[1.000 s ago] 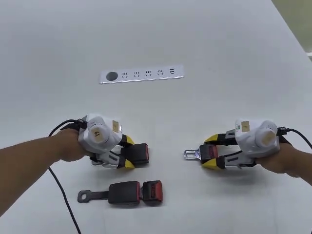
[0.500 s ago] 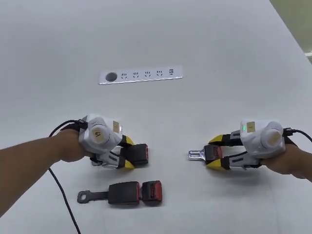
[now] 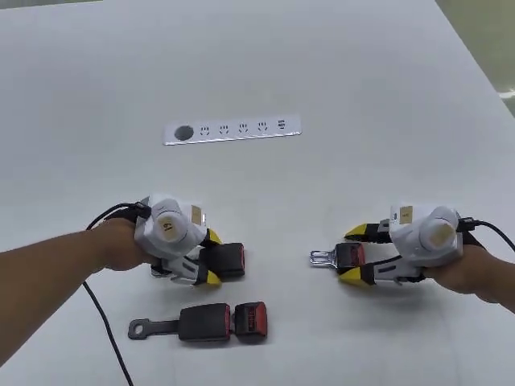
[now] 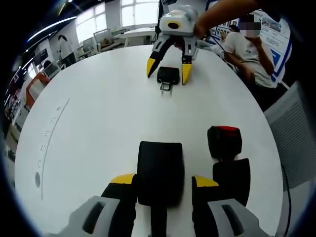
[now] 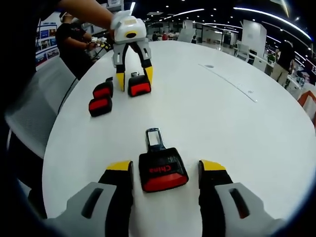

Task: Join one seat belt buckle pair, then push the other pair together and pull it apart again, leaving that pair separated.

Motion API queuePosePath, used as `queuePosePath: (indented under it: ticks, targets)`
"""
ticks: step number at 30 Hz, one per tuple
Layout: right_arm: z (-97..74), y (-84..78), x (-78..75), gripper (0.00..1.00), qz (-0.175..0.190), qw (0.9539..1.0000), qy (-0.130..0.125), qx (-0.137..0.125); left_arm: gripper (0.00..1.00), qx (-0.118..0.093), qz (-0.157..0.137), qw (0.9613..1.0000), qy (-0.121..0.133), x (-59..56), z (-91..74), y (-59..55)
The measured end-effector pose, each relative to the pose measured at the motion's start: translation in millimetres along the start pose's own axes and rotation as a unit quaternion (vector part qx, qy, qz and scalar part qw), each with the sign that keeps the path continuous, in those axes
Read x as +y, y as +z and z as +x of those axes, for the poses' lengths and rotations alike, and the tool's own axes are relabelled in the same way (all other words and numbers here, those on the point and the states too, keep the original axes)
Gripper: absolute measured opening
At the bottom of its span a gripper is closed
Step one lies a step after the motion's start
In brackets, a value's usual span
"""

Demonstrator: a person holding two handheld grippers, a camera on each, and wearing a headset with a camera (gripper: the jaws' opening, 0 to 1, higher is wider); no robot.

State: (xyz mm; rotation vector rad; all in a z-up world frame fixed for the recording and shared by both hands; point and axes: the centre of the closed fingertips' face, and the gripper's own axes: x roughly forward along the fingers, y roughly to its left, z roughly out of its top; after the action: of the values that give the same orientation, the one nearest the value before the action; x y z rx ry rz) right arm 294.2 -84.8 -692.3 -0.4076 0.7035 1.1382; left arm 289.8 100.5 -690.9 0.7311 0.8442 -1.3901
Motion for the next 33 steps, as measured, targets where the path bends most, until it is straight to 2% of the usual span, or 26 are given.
queuePosePath:
  ticks: [4, 6, 8, 9, 10, 12, 14, 15, 16, 19, 20, 22, 23, 24, 25, 26, 29, 30, 31, 32, 33]
  targets:
    - [0.1, -1.9, -0.2, 0.57, 0.014, 0.9997, -0.019, 0.003, 0.57, 0.011, -0.017, 0.9997, 0.014, 0.1, -2.8, -4.5]
    - [-0.4, 1.0, -1.8, 0.62, 0.029, 0.9989, -0.035, -0.006, 0.62, 0.007, -0.031, 0.9994, 0.016, -1.7, -6.7, -4.7]
    - [-4.1, 5.4, -4.2, 0.65, 0.035, 0.9974, -0.061, -0.019, 0.67, -0.005, -0.042, 0.9989, 0.023, -5.2, -11.1, 1.5]
    - [-7.0, 8.5, -5.8, 0.65, 0.038, 0.9957, -0.079, -0.027, 0.67, -0.009, -0.049, 0.9984, 0.027, -3.3, -12.9, 0.5]
    - [-8.9, 9.7, -7.0, 0.65, 0.043, 0.9948, -0.087, -0.032, 0.68, -0.016, -0.062, 0.9974, 0.033, -2.3, -16.0, 1.7]
    - [-12.3, 11.6, -11.9, 0.67, 0.052, 0.9918, -0.109, -0.042, 0.71, -0.038, -0.082, 0.9949, 0.045, 3.3, -18.7, 3.8]
    - [-19.8, 18.1, -14.6, 0.70, 0.069, 0.9864, -0.139, -0.055, 0.74, -0.054, -0.110, 0.9906, 0.061, 2.3, -28.4, 12.1]
    - [-24.0, 22.4, -15.1, 0.71, 0.075, 0.9831, -0.155, -0.063, 0.76, -0.064, -0.117, 0.9886, 0.069, 7.9, -28.3, 6.6]
    - [-26.7, 23.9, -17.3, 0.71, 0.080, 0.9803, -0.167, -0.069, 0.78, -0.071, -0.123, 0.9870, 0.075, 9.1, -30.0, 6.1]
    - [-35.3, 29.6, -20.1, 0.75, 0.094, 0.9706, -0.205, -0.083, 0.87, -0.081, -0.140, 0.9826, 0.090, 2.7, -41.1, 14.3]
    - [-37.6, 29.4, -25.2, 0.75, 0.099, 0.9673, -0.217, -0.085, 0.89, -0.083, -0.144, 0.9812, 0.099, 2.0, -44.8, 15.8]
    - [-40.1, 33.6, -20.9, 0.78, 0.114, 0.9617, -0.231, -0.095, 0.91, -0.093, -0.161, 0.9757, 0.116, 7.0, -50.4, 10.5]
    - [-41.3, 36.0, -19.3, 0.80, 0.117, 0.9594, -0.237, -0.099, 0.92, -0.106, -0.176, 0.9702, 0.129, 11.8, -53.5, 6.5]
    - [-44.3, 39.8, -16.5, 0.81, 0.119, 0.9576, -0.242, -0.102, 0.93, -0.111, -0.184, 0.9672, 0.136, 12.9, -56.2, 5.5]
    - [-47.1, 43.6, -13.9, 0.82, 0.124, 0.9540, -0.251, -0.107, 0.96, -0.120, -0.201, 0.9613, 0.145, 14.8, -60.0, 2.7]
    - [-45.7, 42.5, -15.7, 0.82, 0.130, 0.9514, -0.256, -0.112, 0.99, -0.126, -0.212, 0.9572, 0.152, 15.2, -62.8, 1.3]
    - [-48.7, 50.7, -7.7, 0.84, 0.135, 0.9474, -0.264, -0.120, 1.00, -0.144, -0.234, 0.9451, 0.177, 7.3, -77.0, 6.9]
    - [-48.1, 50.4, -7.3, 0.85, 0.137, 0.9460, -0.267, -0.123, 1.00, -0.149, -0.245, 0.9403, 0.182, 4.4, -80.4, 5.7]
    - [-48.0, 51.3, -5.4, 0.86, 0.142, 0.9436, -0.270, -0.129, 1.00, -0.150, -0.249, 0.9388, 0.185, 1.6, -82.9, 7.0]
    - [-47.5, 51.2, -4.5, 0.87, 0.145, 0.9423, -0.272, -0.131, 1.00, -0.154, -0.254, 0.9355, 0.192, -1.4, -87.0, 6.3]
    - [-47.3, 52.0, -1.8, 0.87, 0.149, 0.9406, -0.274, -0.134, 1.00, -0.158, -0.260, 0.9317, 0.198, -1.0, -88.4, -1.3]
